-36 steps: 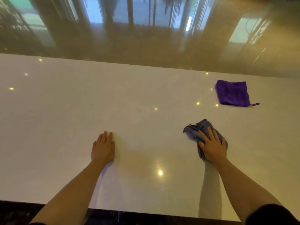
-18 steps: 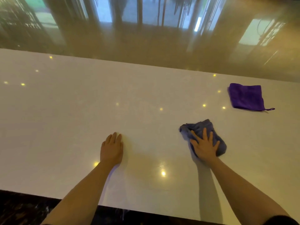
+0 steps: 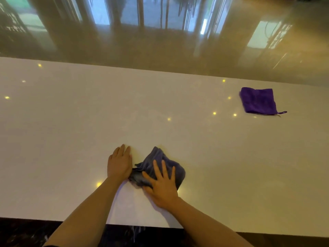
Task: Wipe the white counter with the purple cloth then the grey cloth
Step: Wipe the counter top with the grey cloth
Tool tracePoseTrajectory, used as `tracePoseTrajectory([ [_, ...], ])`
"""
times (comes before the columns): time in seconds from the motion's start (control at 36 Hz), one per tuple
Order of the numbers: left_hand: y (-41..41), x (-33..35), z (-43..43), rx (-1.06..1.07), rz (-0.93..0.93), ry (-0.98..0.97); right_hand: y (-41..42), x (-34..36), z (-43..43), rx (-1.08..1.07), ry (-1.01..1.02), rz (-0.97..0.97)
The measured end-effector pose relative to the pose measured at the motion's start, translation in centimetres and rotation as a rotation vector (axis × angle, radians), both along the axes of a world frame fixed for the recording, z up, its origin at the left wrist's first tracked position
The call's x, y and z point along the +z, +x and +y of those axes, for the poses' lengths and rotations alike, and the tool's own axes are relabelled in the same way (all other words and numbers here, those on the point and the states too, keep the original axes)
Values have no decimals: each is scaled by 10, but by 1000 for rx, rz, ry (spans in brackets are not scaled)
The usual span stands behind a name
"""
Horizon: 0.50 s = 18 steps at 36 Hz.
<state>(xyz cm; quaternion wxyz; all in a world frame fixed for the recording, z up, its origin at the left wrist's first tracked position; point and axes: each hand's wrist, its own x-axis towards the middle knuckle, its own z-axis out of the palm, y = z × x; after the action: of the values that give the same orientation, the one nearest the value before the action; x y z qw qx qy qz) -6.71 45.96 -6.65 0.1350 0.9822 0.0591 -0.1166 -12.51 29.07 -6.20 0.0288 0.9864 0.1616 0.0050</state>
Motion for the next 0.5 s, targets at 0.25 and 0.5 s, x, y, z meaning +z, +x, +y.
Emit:
tracePoseTrajectory([
  [0.25, -5, 3, 0, -31, 13, -9, -3, 9, -14, 22, -75, 134],
  [0.5, -17, 4, -2, -46, 3, 25, -17, 10, -81, -46, 52, 94],
])
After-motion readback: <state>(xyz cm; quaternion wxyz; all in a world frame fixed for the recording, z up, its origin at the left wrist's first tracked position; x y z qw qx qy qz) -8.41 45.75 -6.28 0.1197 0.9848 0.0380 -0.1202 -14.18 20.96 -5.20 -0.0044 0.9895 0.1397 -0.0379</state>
